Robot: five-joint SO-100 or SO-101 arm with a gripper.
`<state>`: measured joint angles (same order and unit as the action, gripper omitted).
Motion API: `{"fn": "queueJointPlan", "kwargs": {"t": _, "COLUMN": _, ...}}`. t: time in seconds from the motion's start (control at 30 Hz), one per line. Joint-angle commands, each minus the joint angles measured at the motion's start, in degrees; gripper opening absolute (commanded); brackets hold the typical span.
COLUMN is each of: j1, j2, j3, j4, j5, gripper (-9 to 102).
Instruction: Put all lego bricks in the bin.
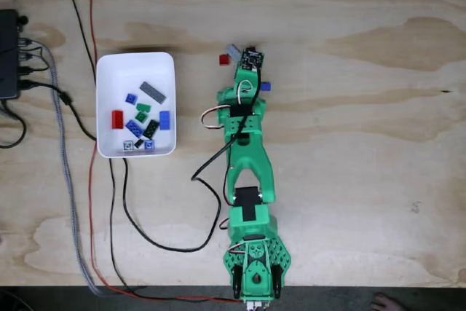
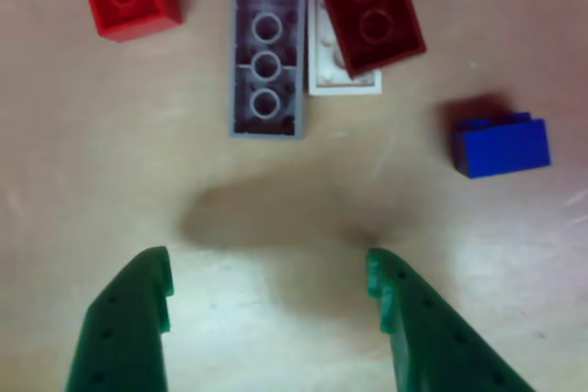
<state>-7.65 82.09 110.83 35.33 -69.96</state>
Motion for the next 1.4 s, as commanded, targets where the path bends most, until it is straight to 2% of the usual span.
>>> {"fn": "queueJointPlan", "kwargs": {"t": 0.0, "j1": 0.2, "j2": -2.5, "j3": -8.1, "j4": -1.9, "j5": -1.2, "gripper": 25}}
{"fn": "queueJointPlan", "kwargs": {"t": 0.23, "j1": 1.0, "j2": -10.8, "j3": -15.0, "j4": -1.2, "j5": -2.4, "gripper": 24}}
{"fn": "queueJointPlan", "kwargs": {"t": 0.33, "j1": 1.1, "j2": -13.5, "j3": -17.7, "j4": -1.0, "j5": -3.5, "gripper": 18}}
{"fn": "queueJointPlan", "kwargs": {"t": 0.47, "j1": 1.0, "j2": -15.6, "j3": -21.0, "j4": -0.2, "j5": -5.0, "gripper": 1}}
{"fn": "queueJointPlan", "kwargs": {"t": 0.57, "j1": 0.0, "j2": -8.7, "j3": -15.7, "j4": -0.5, "j5": -2.7, "gripper": 0}}
{"fn": "queueJointPlan", "kwargs": {"t": 0.63, "j1": -2.0, "j2": 2.3, "j3": -9.4, "j4": -0.7, "j5": 2.3, "gripper": 0}}
{"fn": "queueJointPlan", "kwargs": {"t": 0.77, "j1": -8.8, "j2": 25.4, "j3": -11.5, "j4": 12.7, "j5": 17.1, "gripper": 0}}
{"fn": "queueJointPlan", "kwargs": {"t": 0.87, "j1": -14.5, "j2": 24.3, "j3": -26.7, "j4": 25.8, "j5": 25.4, "gripper": 0}}
{"fn": "queueJointPlan", "kwargs": {"t": 1.0, "j1": -23.3, "j2": 4.4, "j3": -48.3, "j4": 37.3, "j5": 29.9, "gripper": 3}}
{"fn": "queueJointPlan", "kwargs": {"t": 1.1, "j1": -29.0, "j2": -7.6, "j3": -56.2, "j4": 41.7, "j5": 31.4, "gripper": 13}}
{"fn": "queueJointPlan", "kwargs": {"t": 1.23, "j1": -33.0, "j2": -13.4, "j3": -56.1, "j4": 41.0, "j5": 34.6, "gripper": 27}}
{"fn": "queueJointPlan", "kwargs": {"t": 1.37, "j1": -32.2, "j2": -10.7, "j3": -52.5, "j4": 39.5, "j5": 36.6, "gripper": 32}}
